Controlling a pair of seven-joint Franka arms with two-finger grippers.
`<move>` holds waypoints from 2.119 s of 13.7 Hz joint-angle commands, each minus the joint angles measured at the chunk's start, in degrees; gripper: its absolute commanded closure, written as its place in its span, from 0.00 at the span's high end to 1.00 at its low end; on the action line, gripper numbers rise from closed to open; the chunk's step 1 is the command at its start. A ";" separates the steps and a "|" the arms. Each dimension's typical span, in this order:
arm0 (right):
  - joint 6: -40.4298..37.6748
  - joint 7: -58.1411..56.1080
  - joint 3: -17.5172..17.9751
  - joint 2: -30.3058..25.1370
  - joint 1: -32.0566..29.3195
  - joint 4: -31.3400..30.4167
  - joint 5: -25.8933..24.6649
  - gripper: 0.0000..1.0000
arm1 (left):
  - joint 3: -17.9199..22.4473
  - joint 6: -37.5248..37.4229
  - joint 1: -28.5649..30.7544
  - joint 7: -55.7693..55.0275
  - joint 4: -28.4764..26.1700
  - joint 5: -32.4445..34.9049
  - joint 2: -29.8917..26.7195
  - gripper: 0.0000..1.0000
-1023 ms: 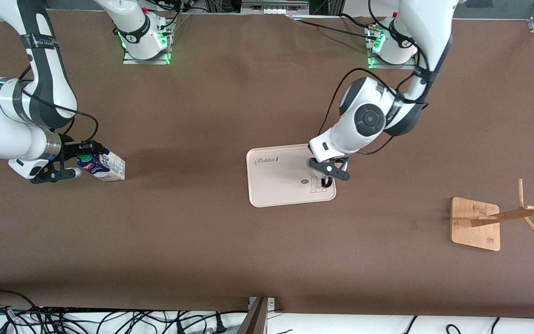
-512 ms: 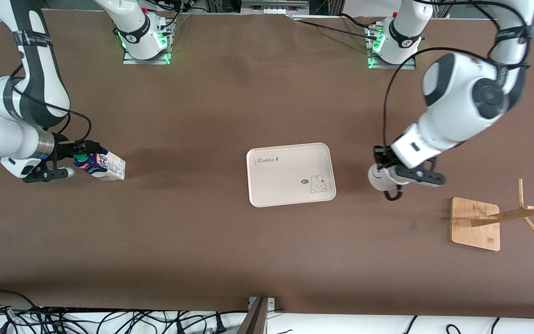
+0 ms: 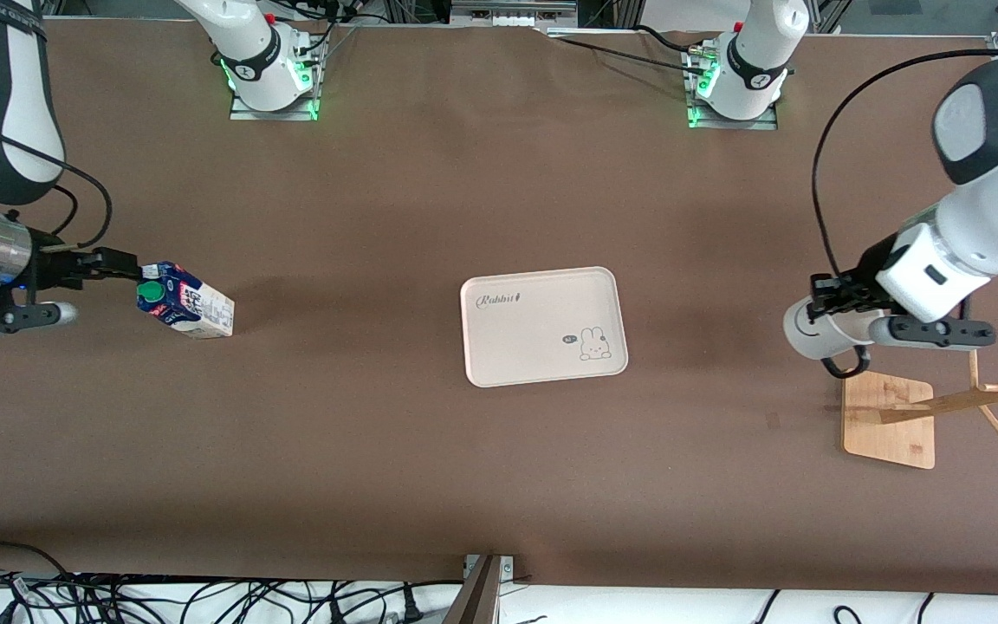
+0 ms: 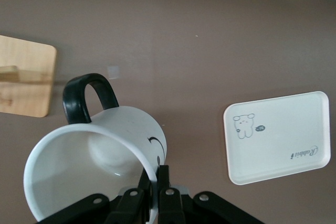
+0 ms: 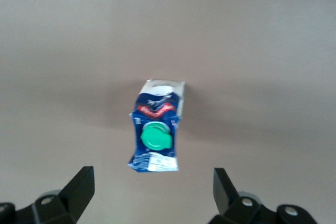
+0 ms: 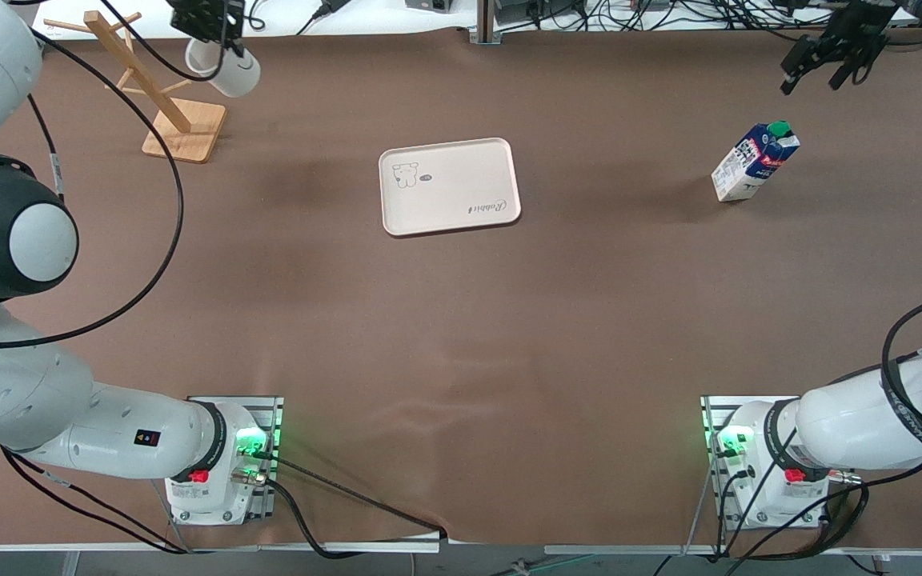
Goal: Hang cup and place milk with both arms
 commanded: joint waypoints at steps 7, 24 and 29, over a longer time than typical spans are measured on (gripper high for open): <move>-3.74 -0.42 0.66 -4.12 -0.85 1.56 -2.05 1.00 | 7.72 -1.95 2.14 17.73 3.79 0.39 1.63 0.00; -12.72 -2.18 2.30 -5.62 -0.15 10.61 -3.96 1.00 | 9.30 -2.57 2.32 20.98 5.64 -0.93 3.03 0.00; -14.19 5.10 3.47 -7.80 -0.15 10.61 -0.49 1.00 | 9.48 0.16 2.75 23.27 5.99 -0.67 3.91 0.00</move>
